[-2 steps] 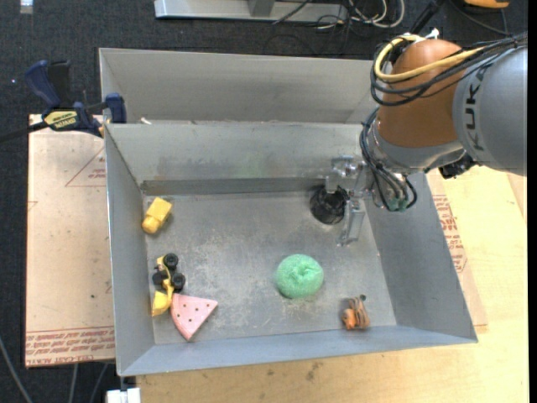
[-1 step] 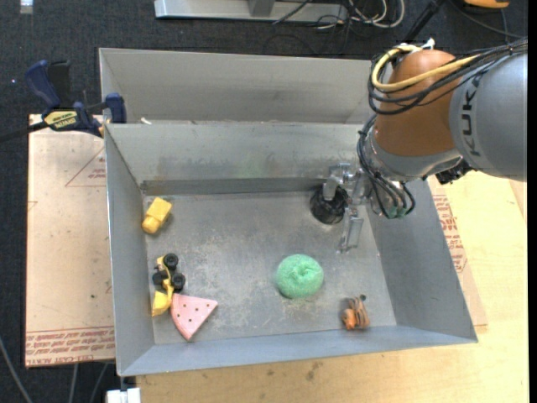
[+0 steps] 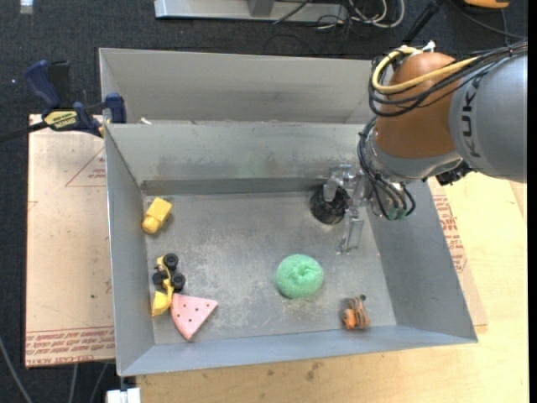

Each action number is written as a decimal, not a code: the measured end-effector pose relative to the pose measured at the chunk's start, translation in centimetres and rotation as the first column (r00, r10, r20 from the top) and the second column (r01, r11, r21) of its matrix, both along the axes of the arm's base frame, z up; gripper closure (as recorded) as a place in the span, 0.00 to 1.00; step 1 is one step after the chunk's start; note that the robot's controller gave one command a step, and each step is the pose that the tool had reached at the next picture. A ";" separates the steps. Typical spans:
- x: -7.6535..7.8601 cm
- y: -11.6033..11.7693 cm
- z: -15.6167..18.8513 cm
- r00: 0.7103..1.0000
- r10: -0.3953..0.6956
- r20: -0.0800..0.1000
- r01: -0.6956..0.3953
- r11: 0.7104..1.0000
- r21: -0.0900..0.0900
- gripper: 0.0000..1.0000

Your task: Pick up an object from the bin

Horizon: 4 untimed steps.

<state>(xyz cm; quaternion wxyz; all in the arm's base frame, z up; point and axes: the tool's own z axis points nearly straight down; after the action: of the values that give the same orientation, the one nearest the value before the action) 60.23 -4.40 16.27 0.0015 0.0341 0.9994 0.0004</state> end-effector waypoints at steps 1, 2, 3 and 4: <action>-0.4 1.5 -5.4 0.994 0.111 0.001 -0.111 0.994 -0.001 0.00; -1.2 2.3 -7.1 0.971 0.239 -0.005 -0.239 0.971 0.001 0.00; -3.1 3.0 -7.8 0.998 0.061 -0.001 -0.061 0.998 0.000 0.00; -3.9 3.7 -9.3 0.969 0.248 -0.001 -0.248 0.969 0.000 1.00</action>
Offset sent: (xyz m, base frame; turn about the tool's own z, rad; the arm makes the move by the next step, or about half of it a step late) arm -0.0232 0.0352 -0.0699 0.1016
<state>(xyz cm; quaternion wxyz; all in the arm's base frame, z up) 56.33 -0.67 7.00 0.0008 -0.0911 0.9958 0.0003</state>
